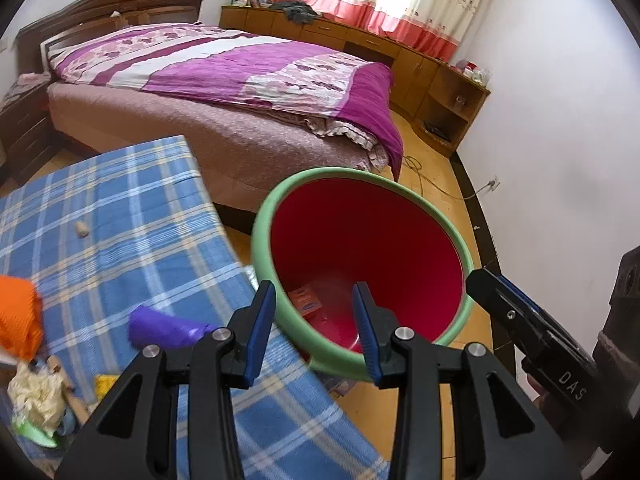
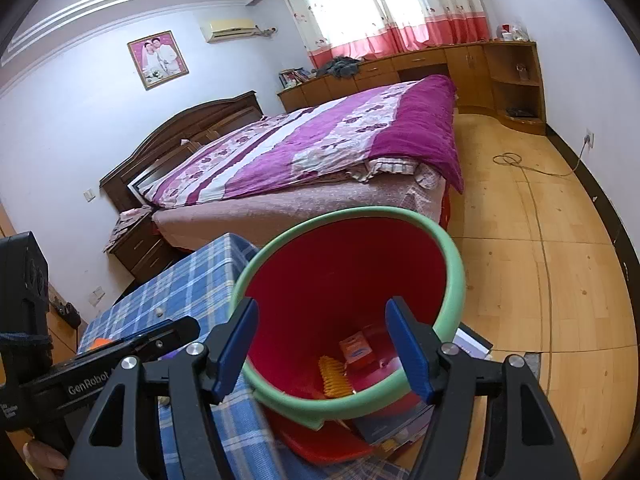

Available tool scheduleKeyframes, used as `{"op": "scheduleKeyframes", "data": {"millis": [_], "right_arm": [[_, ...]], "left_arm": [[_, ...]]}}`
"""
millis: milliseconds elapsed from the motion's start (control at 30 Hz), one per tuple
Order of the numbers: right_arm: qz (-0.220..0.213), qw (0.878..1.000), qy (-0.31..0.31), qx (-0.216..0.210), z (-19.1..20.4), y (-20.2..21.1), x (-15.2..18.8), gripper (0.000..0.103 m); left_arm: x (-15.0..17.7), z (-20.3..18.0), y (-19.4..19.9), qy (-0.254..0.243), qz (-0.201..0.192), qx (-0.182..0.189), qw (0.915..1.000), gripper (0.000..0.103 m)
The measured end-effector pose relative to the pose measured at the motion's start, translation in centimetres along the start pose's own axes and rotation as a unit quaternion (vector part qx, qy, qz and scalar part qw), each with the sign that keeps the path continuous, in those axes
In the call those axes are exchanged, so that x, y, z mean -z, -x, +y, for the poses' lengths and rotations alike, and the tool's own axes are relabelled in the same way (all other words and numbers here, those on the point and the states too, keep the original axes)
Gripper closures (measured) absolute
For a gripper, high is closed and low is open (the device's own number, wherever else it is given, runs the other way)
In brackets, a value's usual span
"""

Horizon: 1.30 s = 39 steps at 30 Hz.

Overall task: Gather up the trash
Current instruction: 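Open the left gripper over the red bucket while the right gripper opens too, then move both grippers back over the trash on the bed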

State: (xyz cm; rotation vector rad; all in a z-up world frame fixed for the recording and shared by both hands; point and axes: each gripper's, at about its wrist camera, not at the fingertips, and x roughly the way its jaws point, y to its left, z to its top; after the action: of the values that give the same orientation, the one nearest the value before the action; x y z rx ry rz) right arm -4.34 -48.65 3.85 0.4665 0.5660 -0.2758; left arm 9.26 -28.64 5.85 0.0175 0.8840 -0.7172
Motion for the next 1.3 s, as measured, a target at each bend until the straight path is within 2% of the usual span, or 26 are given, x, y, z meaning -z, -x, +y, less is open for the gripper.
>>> {"op": "scheduleKeyframes", "data": {"millis": [500,800,1133,1300], "right_arm": [[0.013,0.999,0.016,-0.025,4.8,2.7,2.9,0.027],[0.025,0.998,0.040,-0.052,8.7,3.1,4.3,0.025],[0.043,0.995,0.056,-0.063,11.1,2.2,5.6,0.022],[0.053,0.995,0.060,-0.063,11.8,1.6,6.1,0.022]], "left_arm": [[3.1,4.7,7.5,0.037,-0.037,-0.049,0.9974,0.063],[5.2,9.1,11.5,0.078,-0.062,-0.091,0.9908,0.062],[7.5,14.5,12.9,0.121,-0.058,-0.141,0.9808,0.061],[8.6,16.9,12.2,0.140,-0.039,-0.162,0.9761,0.053]]}}
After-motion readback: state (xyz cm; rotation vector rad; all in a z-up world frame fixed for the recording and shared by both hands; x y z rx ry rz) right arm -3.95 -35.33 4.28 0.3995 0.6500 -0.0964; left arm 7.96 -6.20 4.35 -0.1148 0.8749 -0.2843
